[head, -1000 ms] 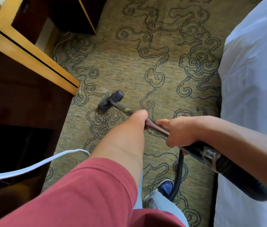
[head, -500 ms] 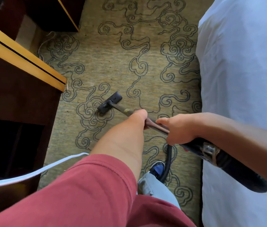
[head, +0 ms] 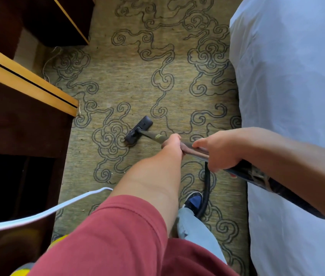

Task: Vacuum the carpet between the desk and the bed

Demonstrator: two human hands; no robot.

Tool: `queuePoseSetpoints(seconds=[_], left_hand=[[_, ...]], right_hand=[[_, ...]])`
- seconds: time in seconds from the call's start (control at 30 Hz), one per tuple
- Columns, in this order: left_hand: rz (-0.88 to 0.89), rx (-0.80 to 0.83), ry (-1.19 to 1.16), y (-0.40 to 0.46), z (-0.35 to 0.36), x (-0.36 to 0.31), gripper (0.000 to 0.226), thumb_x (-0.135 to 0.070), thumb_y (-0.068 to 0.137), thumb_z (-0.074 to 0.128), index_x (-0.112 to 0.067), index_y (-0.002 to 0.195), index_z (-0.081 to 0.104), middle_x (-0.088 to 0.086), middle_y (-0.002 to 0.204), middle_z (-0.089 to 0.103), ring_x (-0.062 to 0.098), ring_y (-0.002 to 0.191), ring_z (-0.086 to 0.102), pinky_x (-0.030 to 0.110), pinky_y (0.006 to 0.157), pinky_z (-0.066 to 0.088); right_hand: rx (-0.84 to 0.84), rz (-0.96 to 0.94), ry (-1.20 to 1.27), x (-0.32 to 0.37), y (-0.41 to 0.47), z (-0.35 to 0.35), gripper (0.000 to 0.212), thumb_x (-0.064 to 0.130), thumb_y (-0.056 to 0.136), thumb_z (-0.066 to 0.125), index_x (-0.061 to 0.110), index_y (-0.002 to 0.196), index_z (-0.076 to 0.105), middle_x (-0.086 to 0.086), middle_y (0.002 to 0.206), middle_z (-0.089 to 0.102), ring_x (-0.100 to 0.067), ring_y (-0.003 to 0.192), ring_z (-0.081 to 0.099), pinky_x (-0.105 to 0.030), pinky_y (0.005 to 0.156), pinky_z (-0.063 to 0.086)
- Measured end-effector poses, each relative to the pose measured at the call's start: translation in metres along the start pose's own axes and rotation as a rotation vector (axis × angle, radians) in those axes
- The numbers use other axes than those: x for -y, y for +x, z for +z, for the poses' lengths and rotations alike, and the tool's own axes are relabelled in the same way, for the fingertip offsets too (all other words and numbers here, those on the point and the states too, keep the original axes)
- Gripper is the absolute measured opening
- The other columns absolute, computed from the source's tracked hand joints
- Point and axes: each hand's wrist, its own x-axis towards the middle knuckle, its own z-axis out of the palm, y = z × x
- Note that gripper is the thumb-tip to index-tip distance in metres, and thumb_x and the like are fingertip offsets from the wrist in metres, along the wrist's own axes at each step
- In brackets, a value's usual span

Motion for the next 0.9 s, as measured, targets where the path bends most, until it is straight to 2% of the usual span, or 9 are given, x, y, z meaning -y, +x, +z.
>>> queuePoseSetpoints(seconds=[0.1, 0.17, 0.27, 0.4, 0.53, 0.67, 0.77, 0.83, 0.9], left_hand=[[-0.018, 0.008, -0.030, 0.003, 0.000, -0.005, 0.044, -0.021, 0.084, 0.058, -0.007, 0.125, 0.052, 0.021, 0.108, 0.071, 0.036, 0.098, 0.070, 0.045, 0.091, 0.057], [-0.025, -0.020, -0.051, 0.003, 0.003, -0.006, 0.042, -0.020, 0.081, 0.060, -0.006, 0.121, 0.054, 0.020, 0.107, 0.069, 0.036, 0.094, 0.068, 0.044, 0.085, 0.058], [-0.009, -0.044, -0.078, 0.005, 0.007, -0.002, 0.041, -0.017, 0.080, 0.063, -0.006, 0.119, 0.057, 0.014, 0.105, 0.064, 0.032, 0.085, 0.063, 0.038, 0.077, 0.057], [-0.013, -0.072, -0.050, 0.014, 0.014, 0.029, 0.042, -0.021, 0.078, 0.066, -0.009, 0.117, 0.056, 0.008, 0.090, 0.058, 0.031, 0.090, 0.062, 0.044, 0.091, 0.056], [-0.003, -0.106, -0.010, 0.028, 0.019, 0.053, 0.051, -0.027, 0.074, 0.070, -0.010, 0.120, 0.056, 0.013, 0.110, 0.063, 0.034, 0.102, 0.064, 0.045, 0.095, 0.054], [0.036, -0.175, 0.040, 0.066, -0.001, 0.044, 0.048, -0.022, 0.073, 0.071, -0.006, 0.117, 0.063, 0.014, 0.106, 0.068, 0.033, 0.094, 0.068, 0.043, 0.091, 0.057], [0.109, -0.226, 0.053, 0.100, -0.015, 0.020, 0.040, -0.016, 0.075, 0.068, -0.005, 0.113, 0.064, 0.013, 0.093, 0.067, 0.025, 0.070, 0.063, 0.035, 0.070, 0.058], [0.138, -0.252, 0.050, 0.121, -0.024, -0.001, 0.039, -0.013, 0.074, 0.066, -0.005, 0.112, 0.061, 0.013, 0.085, 0.063, 0.024, 0.066, 0.060, 0.039, 0.074, 0.059], [0.152, -0.265, 0.052, 0.146, -0.043, -0.027, 0.046, -0.012, 0.073, 0.066, -0.004, 0.117, 0.059, 0.017, 0.094, 0.066, 0.028, 0.077, 0.066, 0.048, 0.084, 0.058]], right_hand=[[-0.001, -0.003, -0.001, -0.003, 0.008, -0.007, 0.072, 0.022, 0.087, 0.060, 0.033, 0.151, 0.029, 0.005, 0.087, 0.047, -0.013, 0.069, 0.052, -0.025, 0.047, 0.037], [0.006, -0.002, 0.016, -0.007, 0.008, -0.006, 0.072, 0.022, 0.086, 0.062, 0.034, 0.150, 0.030, 0.004, 0.091, 0.049, -0.017, 0.079, 0.054, -0.027, 0.056, 0.040], [-0.011, 0.004, 0.087, -0.015, 0.012, 0.004, 0.083, 0.023, 0.084, 0.065, 0.040, 0.153, 0.024, 0.013, 0.085, 0.044, -0.011, 0.071, 0.049, -0.027, 0.058, 0.040], [-0.002, 0.014, 0.183, -0.028, 0.021, 0.045, 0.095, 0.025, 0.079, 0.069, 0.048, 0.154, 0.016, 0.010, 0.084, 0.041, -0.013, 0.073, 0.046, -0.027, 0.060, 0.040], [0.026, 0.030, 0.307, -0.040, 0.031, 0.077, 0.101, 0.026, 0.073, 0.072, 0.055, 0.152, 0.015, 0.005, 0.092, 0.048, -0.019, 0.085, 0.051, -0.029, 0.069, 0.045], [-0.043, -0.062, 0.437, -0.022, 0.066, 0.092, 0.098, 0.024, 0.076, 0.072, 0.046, 0.155, 0.018, 0.003, 0.099, 0.053, -0.020, 0.089, 0.051, -0.028, 0.072, 0.041], [-0.075, -0.122, 0.508, -0.010, 0.104, 0.085, 0.090, 0.020, 0.076, 0.071, 0.039, 0.153, 0.027, -0.001, 0.112, 0.060, -0.023, 0.096, 0.056, -0.030, 0.081, 0.047], [-0.104, -0.138, 0.553, -0.003, 0.130, 0.074, 0.080, 0.018, 0.077, 0.068, 0.034, 0.148, 0.035, -0.003, 0.114, 0.063, -0.026, 0.100, 0.060, -0.035, 0.086, 0.052], [-0.138, -0.166, 0.601, 0.013, 0.156, 0.059, 0.072, 0.016, 0.079, 0.065, 0.030, 0.144, 0.039, -0.004, 0.111, 0.064, -0.027, 0.096, 0.061, -0.035, 0.078, 0.052]])
